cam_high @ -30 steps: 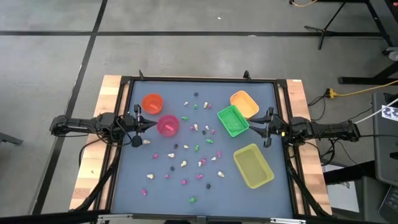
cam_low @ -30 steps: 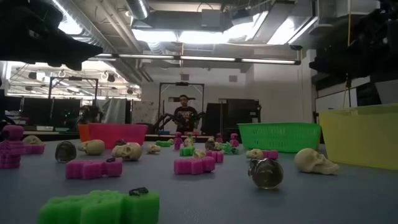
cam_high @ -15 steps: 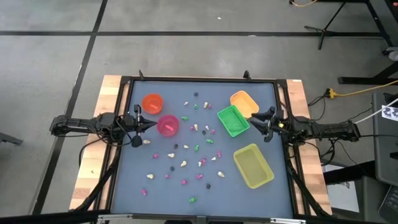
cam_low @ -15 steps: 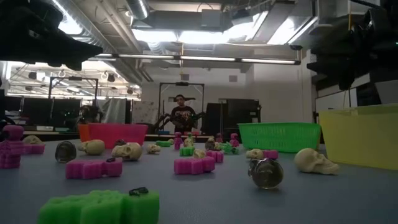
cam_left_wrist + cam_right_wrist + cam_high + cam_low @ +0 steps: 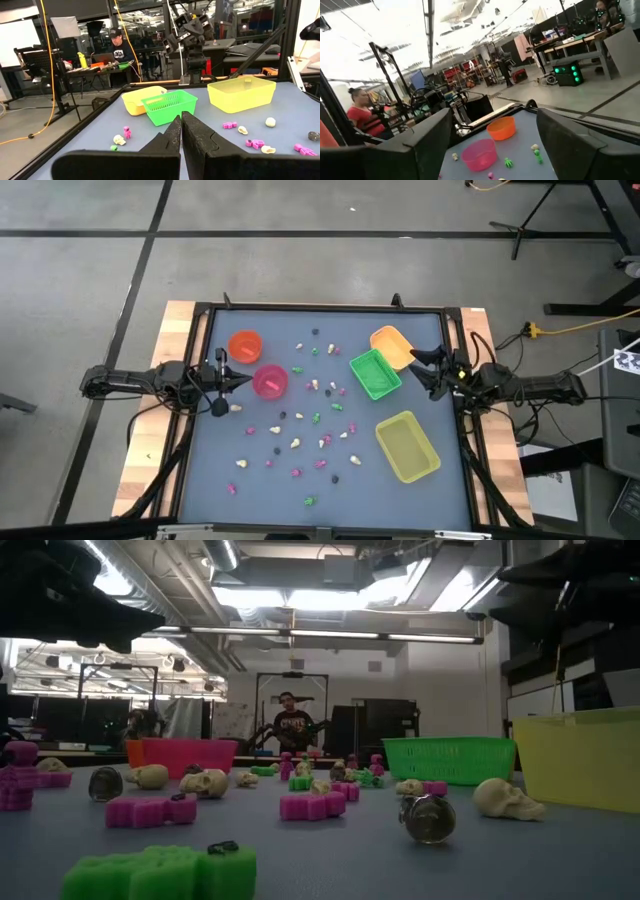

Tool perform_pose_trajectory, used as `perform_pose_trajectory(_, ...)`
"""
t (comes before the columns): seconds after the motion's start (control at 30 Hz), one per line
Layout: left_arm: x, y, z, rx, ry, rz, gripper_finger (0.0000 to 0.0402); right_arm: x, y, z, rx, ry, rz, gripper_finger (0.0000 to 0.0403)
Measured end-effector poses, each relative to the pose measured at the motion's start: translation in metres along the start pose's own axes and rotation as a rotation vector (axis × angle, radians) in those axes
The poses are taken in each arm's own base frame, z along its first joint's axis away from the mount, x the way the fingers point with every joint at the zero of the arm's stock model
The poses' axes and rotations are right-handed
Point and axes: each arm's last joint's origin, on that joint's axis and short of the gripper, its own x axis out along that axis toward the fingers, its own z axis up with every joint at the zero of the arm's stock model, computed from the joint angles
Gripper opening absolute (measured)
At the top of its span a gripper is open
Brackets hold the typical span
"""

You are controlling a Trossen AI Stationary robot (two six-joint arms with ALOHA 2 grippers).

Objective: Sort Halloween decoration
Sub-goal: Put the pink skeleton toy into the yellow bin

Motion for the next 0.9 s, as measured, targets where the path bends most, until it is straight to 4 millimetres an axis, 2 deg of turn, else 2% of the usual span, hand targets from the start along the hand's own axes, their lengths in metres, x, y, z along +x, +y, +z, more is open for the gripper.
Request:
perform_pose_trajectory(0.23, 0.000, 0.000, 0.000, 0.001, 0.001, 0.000, 0.0000, 0.031, 0.017, 0.015, -0.189, 0.102, -0.095, 0.0287)
perform_pose_trajectory(0.47, 0.000, 0.000, 0.000, 0.000, 0.001, 0.000, 0.0000, 0.085, 0.022, 0.033, -0.292, 0.223, -0.278, 0.0287)
perform_pose_trajectory(0.7, 0.000, 0.000, 0.000, 0.000, 0.000, 0.000, 0.0000, 0.149, 0.000, 0.037, -0.302, 0.441, -0.309, 0.0287)
perform_pose_trajectory(0.9, 0.000, 0.000, 0.000, 0.000, 0.000, 0.000, 0.0000, 0.199, -0.027, 0.023, -0.290, 0.612, -0.304, 0.0287)
